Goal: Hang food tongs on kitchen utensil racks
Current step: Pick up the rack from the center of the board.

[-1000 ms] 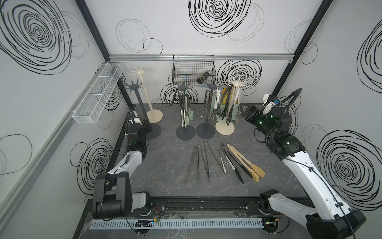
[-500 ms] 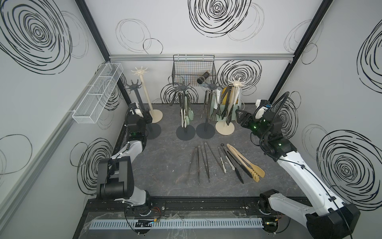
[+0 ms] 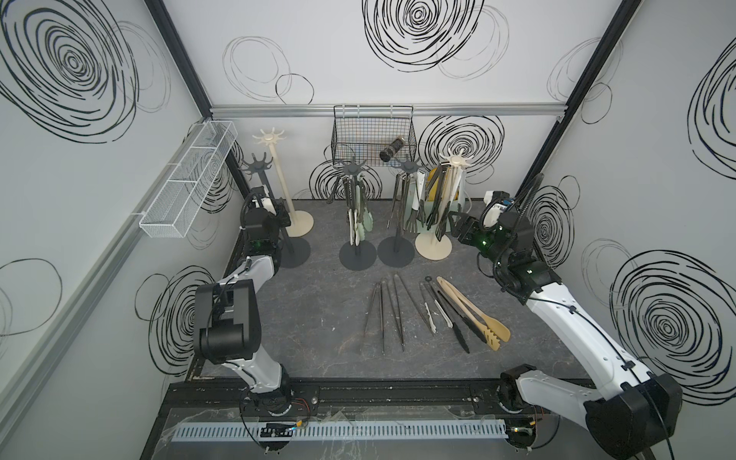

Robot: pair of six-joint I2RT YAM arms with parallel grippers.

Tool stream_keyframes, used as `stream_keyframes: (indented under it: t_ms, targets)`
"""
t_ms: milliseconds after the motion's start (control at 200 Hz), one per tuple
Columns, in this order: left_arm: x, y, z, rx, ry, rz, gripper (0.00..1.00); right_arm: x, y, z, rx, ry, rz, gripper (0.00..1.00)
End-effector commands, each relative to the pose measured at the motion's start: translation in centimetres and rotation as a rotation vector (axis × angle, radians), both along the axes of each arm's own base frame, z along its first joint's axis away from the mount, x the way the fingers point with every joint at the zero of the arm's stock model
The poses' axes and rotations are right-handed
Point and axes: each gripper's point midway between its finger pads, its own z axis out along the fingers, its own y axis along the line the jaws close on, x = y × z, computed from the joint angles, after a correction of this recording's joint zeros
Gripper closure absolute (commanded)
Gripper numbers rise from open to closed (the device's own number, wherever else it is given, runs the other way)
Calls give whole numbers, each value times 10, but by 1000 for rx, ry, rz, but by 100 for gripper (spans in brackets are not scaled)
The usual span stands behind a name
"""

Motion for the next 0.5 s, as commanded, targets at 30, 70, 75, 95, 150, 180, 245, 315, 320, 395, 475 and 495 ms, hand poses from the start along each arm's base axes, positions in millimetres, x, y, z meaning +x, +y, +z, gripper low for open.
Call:
stream_keyframes:
  t_ms: [30, 70, 75, 95, 150, 180, 245, 315, 320, 395, 475, 495]
  targets:
    - [6, 7, 16, 24, -46, -2, 66, 2, -5, 4, -12, -37, -2, 32]
    - [5, 6, 17, 20, -48, -5, 69, 1, -6, 4, -17, -40, -5, 32]
    - [5, 6, 16, 21, -47, -5, 69, 1, -6, 5, -17, -41, -5, 32]
    - [5, 6, 16, 19, -46, -7, 71, 1, -7, 5, -19, -43, -8, 32]
    - [4, 5, 17, 13, -50, -13, 77, 0, -10, 7, -22, -49, -14, 32]
    - [3, 4, 17, 9, -52, -17, 82, -1, -12, 7, -25, -51, -18, 32]
    - [1, 2, 18, 0, -57, -26, 93, -3, -15, 8, -35, -55, -28, 32]
    - [-1, -2, 20, -12, -64, -36, 100, -5, -21, 9, -44, -61, -44, 32]
    - [-1, -2, 19, -12, -63, -37, 100, -6, -21, 9, -45, -61, -45, 32]
    - [-3, -6, 20, -18, -67, -52, 100, -9, -27, 9, -58, -63, -60, 33]
    - [-4, -13, 20, -28, -69, -76, 100, -13, -33, 8, -70, -68, -72, 32]
    - [-5, -16, 22, -30, -71, -83, 100, -14, -35, 9, -73, -71, -73, 33]
